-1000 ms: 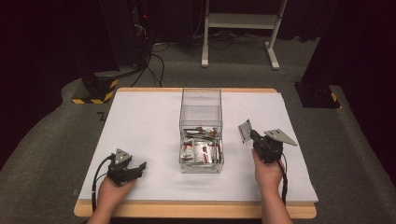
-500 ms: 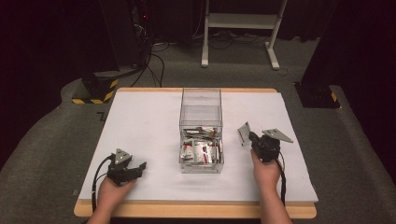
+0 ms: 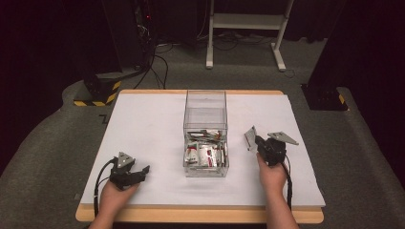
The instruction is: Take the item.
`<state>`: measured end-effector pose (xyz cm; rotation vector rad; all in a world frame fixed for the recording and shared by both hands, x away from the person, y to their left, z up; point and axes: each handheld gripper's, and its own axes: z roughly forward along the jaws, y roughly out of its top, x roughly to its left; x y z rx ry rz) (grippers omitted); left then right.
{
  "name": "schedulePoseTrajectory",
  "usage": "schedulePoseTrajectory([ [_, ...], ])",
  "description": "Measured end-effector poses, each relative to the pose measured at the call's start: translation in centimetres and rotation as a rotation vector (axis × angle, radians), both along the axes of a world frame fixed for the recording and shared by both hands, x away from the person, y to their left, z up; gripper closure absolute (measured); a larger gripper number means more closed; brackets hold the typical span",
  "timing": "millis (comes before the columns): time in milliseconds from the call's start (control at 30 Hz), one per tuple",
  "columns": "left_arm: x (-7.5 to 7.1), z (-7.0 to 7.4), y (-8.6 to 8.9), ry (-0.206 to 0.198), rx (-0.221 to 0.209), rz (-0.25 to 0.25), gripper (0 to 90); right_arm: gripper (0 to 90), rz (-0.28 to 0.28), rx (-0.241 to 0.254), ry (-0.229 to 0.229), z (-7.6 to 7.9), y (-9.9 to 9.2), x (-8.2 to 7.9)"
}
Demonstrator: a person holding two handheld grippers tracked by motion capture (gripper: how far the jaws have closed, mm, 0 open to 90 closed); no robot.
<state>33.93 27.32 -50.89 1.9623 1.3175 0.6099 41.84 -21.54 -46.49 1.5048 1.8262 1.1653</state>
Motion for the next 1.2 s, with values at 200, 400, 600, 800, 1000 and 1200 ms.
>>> schedulePoseTrajectory([
  [200, 0.0, 0.0, 0.0, 0.000, 0.000, 0.000, 31.2, 80.1, -0.029, -0.030, -0.002, -0.2, -0.3, 0.3],
  [400, 0.0, 0.0, 0.0, 0.000, 0.000, 0.000, 31.2, 69.5, -0.071, -0.064, -0.029, 0.3, -0.8, 0.1],
  [600, 0.0, 0.0, 0.0, 0.000, -0.001, 0.000, 31.1, 66.3, -0.068, -0.071, -0.039, 0.6, -0.8, -0.2],
  [800, 0.0, 0.0, 0.0, 0.001, -0.001, -0.001, 31.1, 65.7, -0.066, -0.056, -0.046, 1.0, -1.0, -0.6],
  [1000, 0.0, 0.0, 0.0, 0.001, -0.001, -0.001, 31.1, 64.8, -0.055, -0.051, -0.047, 1.1, -0.8, -1.0],
  [1200, 0.0, 0.0, 0.0, 0.001, -0.001, -0.001, 31.1, 63.6, -0.022, -0.053, -0.049, 1.2, -0.2, -1.7],
])
